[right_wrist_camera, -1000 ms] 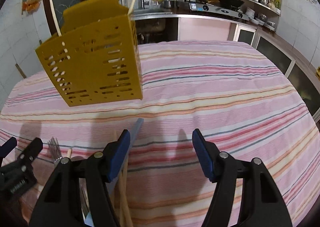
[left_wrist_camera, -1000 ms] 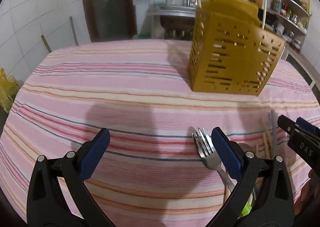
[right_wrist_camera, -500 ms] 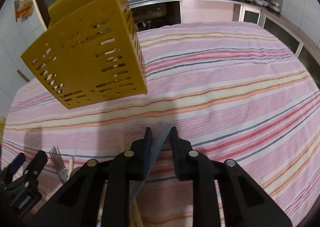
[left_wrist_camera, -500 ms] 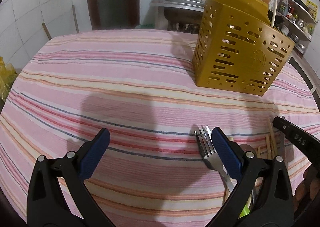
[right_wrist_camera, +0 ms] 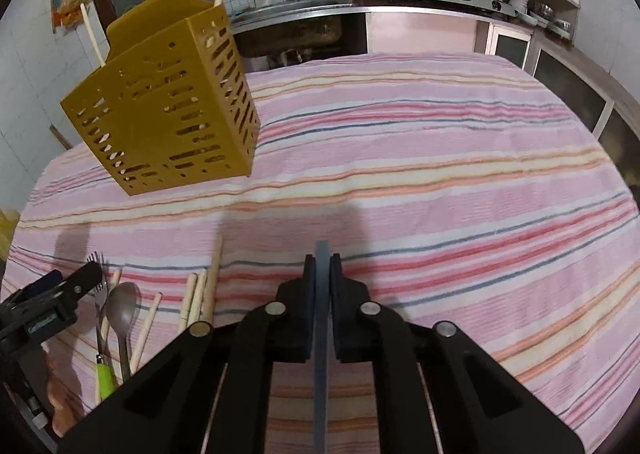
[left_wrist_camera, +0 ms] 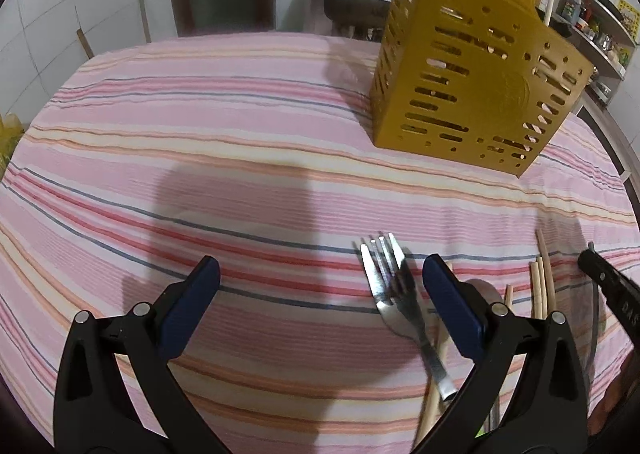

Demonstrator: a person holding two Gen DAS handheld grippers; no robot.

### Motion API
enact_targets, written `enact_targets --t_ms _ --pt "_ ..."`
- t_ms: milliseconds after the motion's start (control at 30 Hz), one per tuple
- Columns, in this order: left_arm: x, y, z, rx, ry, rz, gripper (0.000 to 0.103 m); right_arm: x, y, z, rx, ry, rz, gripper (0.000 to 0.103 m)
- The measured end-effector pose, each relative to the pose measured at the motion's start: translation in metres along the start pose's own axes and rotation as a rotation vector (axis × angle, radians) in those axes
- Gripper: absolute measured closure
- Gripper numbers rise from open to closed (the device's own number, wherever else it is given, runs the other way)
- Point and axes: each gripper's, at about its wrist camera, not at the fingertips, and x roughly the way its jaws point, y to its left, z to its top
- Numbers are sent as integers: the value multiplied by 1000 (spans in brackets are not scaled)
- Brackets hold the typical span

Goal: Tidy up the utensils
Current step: 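Close the right tool on the light-blue plastic spoon, then close the left tool on the green-handled fork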

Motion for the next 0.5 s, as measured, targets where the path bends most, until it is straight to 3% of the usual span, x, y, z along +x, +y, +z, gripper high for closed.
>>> enact_targets --t_ms 133,233,400,500 --pt "4 -12 -2 34 -18 32 7 4 -9 -2 18 -22 12 96" --pt "5 -18 -2 44 -26 31 16 -2 -7 0 0 -44 12 96" --pt "1 -23 -1 44 -36 5 43 4 -5 -1 -16 -38 21 96" --pt "1 -26 -1 44 -30 9 48 3 -6 0 -4 -40 21 96"
